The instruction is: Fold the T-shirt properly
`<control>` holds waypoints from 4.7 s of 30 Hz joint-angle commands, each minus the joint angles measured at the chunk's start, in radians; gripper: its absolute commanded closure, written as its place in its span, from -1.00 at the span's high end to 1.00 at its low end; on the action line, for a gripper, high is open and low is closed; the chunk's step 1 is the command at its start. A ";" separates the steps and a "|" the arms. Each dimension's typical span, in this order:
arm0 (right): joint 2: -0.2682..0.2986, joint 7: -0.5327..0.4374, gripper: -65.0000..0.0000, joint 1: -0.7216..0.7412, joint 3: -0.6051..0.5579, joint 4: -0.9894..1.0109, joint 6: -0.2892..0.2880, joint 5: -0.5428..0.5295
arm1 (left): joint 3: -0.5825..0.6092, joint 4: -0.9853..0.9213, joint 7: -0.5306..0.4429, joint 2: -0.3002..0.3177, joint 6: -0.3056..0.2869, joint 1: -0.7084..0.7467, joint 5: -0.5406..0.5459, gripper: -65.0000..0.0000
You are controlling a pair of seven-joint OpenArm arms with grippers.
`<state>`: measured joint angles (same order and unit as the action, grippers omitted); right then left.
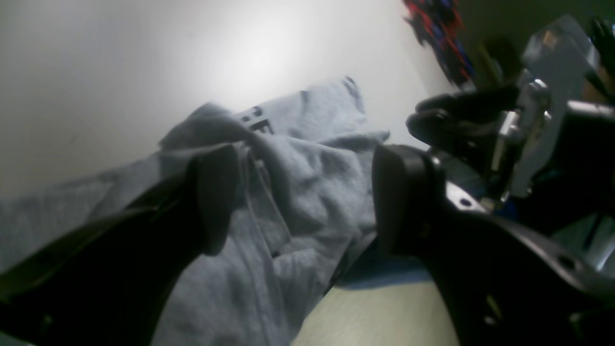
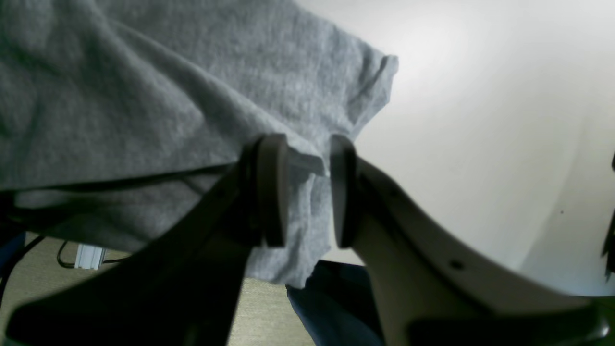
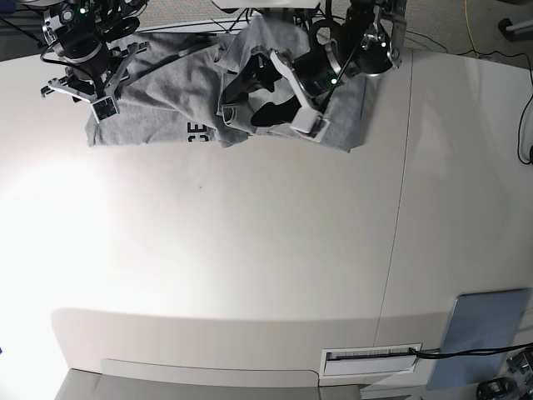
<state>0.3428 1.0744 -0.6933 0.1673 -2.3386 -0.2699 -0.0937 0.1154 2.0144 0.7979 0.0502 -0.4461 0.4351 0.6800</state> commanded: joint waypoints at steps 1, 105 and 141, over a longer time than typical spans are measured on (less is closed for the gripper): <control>0.006 -0.014 -0.52 -0.005 0.005 -0.018 0.008 0.021 | -0.008 0.029 -0.001 0.004 -0.008 -0.011 -0.011 0.37; 0.157 0.322 -1.00 0.414 0.574 0.737 -0.382 -1.323 | -0.296 -0.090 0.017 0.196 0.014 -0.014 -0.145 0.33; -0.205 -0.035 -0.26 0.231 -0.487 0.052 -0.100 -0.477 | 0.120 -0.200 -0.108 0.196 0.072 -0.020 -0.248 0.33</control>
<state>0.1383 1.0653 -0.4625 -0.3176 -2.2692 -0.3649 -0.5556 0.2375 1.8053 0.6895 0.2443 -0.3767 0.4126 0.4335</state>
